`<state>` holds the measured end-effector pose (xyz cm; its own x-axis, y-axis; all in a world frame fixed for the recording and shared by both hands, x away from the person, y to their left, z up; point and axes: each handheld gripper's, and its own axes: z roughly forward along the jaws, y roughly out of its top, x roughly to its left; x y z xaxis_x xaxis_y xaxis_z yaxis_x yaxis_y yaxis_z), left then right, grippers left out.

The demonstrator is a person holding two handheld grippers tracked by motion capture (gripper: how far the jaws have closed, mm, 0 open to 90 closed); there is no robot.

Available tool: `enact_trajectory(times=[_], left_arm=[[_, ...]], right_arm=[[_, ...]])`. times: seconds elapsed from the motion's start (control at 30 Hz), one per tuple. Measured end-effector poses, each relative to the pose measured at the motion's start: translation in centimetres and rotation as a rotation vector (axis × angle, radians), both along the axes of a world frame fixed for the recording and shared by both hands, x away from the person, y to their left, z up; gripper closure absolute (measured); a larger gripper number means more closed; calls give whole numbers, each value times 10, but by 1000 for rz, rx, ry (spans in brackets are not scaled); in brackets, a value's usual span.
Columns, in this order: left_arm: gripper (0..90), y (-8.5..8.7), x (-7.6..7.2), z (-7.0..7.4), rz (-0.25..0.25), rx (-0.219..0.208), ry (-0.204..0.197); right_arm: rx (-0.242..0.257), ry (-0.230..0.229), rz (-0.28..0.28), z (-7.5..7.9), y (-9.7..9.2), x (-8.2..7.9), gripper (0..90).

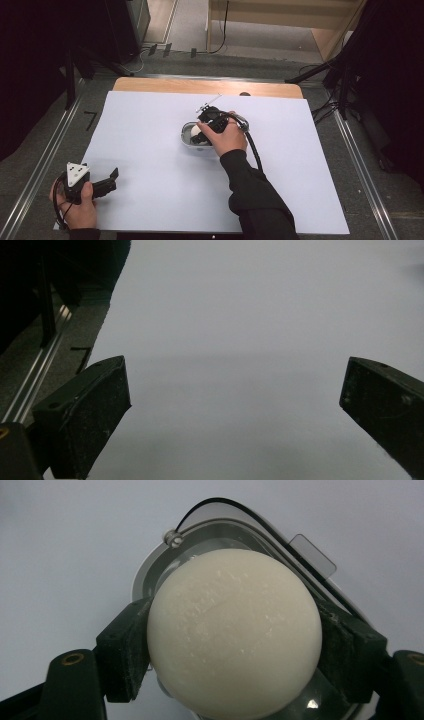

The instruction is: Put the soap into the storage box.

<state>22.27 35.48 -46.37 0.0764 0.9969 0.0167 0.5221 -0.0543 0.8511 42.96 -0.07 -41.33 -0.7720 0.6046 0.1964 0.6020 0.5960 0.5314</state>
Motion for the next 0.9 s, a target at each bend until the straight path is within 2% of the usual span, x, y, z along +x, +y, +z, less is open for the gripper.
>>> enact_trajectory(times=[0.27, 0.47, 0.6, 0.9], left_arm=[[1, 0, 0, 0, -1, -3, -1], [2, 0, 0, 0, -1, -6, -2], [2, 0, 0, 0, 0, -4, -1], [2, 1, 0, 0, -1, -6, -1]], right_arm=[[-10, -22, -57, -8, -1, -1, 245], [-13, -8, -50, -6, -2, -3, 240], [34, -2, -54, 1, -8, -6, 211], [54, -19, -43, 9, -20, -16, 194]])
